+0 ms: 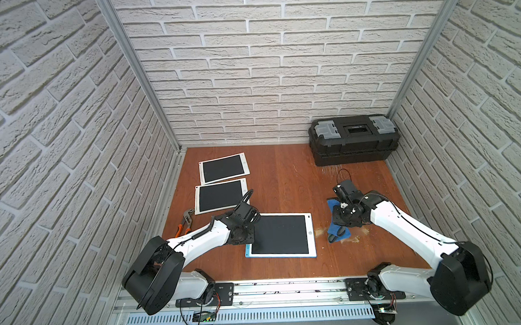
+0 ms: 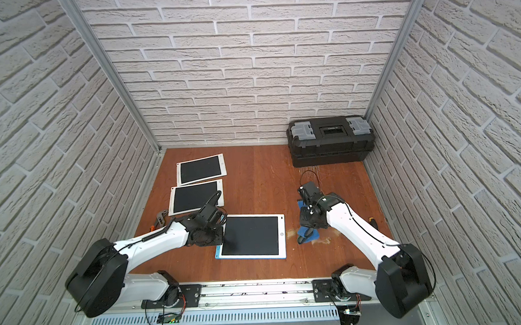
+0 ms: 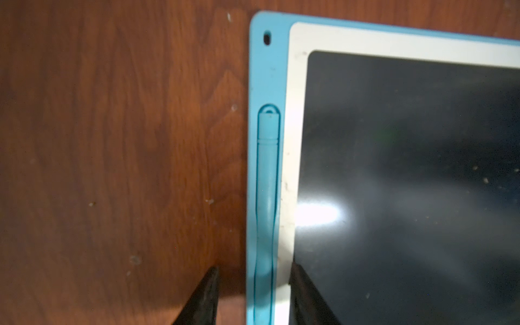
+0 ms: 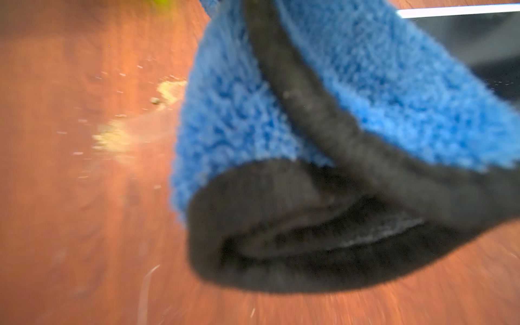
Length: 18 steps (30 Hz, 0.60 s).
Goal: Wipe the drawing tablet
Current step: Wipe the dirt from the drawing tablet.
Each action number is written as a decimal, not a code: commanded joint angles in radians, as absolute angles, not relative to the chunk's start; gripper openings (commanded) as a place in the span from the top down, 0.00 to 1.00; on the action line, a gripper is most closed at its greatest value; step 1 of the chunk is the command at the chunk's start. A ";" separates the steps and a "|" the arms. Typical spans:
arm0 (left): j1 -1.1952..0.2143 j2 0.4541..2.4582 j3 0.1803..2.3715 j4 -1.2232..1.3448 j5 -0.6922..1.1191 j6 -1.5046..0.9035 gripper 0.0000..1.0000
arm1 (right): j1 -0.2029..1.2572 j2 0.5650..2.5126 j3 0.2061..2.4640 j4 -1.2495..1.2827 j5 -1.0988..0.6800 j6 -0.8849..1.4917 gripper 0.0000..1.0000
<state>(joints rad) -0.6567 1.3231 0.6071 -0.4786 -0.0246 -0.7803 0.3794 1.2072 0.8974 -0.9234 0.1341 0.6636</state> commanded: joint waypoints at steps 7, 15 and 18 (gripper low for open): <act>-0.655 1.275 0.578 -0.563 -0.059 -0.795 0.56 | 0.438 1.399 1.053 -1.074 0.331 0.681 0.98; -0.655 1.223 0.581 -0.565 -0.059 -0.787 0.55 | 0.690 1.588 1.251 -1.163 0.400 0.759 0.98; -0.655 1.213 0.580 -0.554 -0.055 -0.782 0.55 | 0.711 1.662 1.289 -1.107 0.238 0.765 0.98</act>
